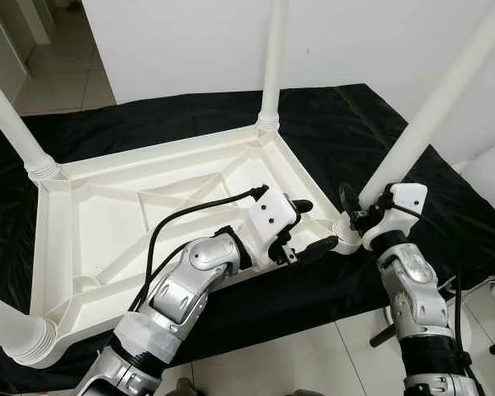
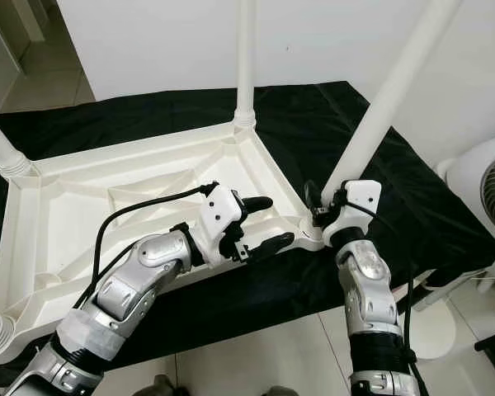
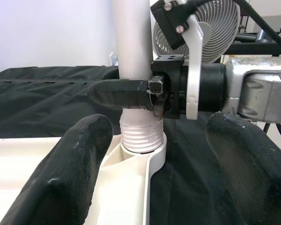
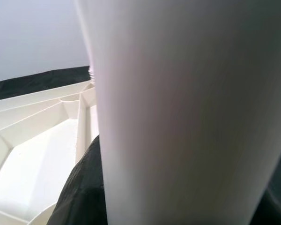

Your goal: Building children table

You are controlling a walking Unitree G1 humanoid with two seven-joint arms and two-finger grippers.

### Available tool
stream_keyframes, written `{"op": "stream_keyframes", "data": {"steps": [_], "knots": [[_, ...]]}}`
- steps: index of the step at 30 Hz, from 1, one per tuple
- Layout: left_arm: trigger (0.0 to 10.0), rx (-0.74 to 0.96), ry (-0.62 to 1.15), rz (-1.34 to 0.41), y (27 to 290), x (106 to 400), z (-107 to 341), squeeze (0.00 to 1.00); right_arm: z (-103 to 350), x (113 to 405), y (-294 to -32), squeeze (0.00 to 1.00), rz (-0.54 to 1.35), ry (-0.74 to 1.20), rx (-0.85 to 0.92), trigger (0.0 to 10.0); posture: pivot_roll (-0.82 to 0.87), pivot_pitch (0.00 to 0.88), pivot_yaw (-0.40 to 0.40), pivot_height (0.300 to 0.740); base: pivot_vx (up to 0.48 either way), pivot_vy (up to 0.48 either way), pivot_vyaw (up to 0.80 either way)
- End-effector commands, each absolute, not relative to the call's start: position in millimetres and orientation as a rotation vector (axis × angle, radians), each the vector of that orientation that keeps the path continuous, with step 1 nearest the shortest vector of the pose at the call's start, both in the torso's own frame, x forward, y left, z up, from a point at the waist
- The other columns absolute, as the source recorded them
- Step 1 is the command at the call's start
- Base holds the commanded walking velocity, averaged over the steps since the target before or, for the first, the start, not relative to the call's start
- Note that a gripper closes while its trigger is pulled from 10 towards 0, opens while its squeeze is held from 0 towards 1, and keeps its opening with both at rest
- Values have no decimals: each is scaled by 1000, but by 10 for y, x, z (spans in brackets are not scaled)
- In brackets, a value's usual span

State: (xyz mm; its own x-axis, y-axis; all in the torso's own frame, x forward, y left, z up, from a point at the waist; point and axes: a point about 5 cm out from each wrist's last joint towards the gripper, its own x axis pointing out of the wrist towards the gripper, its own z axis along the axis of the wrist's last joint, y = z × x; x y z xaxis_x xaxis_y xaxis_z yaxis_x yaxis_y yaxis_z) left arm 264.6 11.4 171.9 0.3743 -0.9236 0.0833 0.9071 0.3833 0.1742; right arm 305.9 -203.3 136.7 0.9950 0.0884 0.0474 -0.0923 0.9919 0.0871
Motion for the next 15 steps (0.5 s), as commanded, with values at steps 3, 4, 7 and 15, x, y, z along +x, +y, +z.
{"op": "stream_keyframes", "data": {"steps": [3, 4, 7, 15], "knots": [[10000, 120, -188, -1206, 100, 2633, 1751, 0, 994, 2990, -2078, 0, 28, 176, 159, 10000, 2, 19, 35, 740, 0, 0, 0], [10000, 120, -189, -1207, 98, 2632, 1753, 0, 990, 2992, -2091, 0, 13, 183, 165, 10000, 2, 19, 35, 740, 0, 0, 0], [10000, 118, -190, -1207, 95, 2631, 1755, 0, 970, 2978, -2090, 0, 9, 179, 129, 10000, 1, 17, 33, 740, 0, 0, 0], [10000, 119, -192, -1208, 96, 2619, 1750, 0, 902, 2779, -1832, 0, 111, 62, -126, 10000, -3, 16, 31, 740, 0, 0, 0]]}}
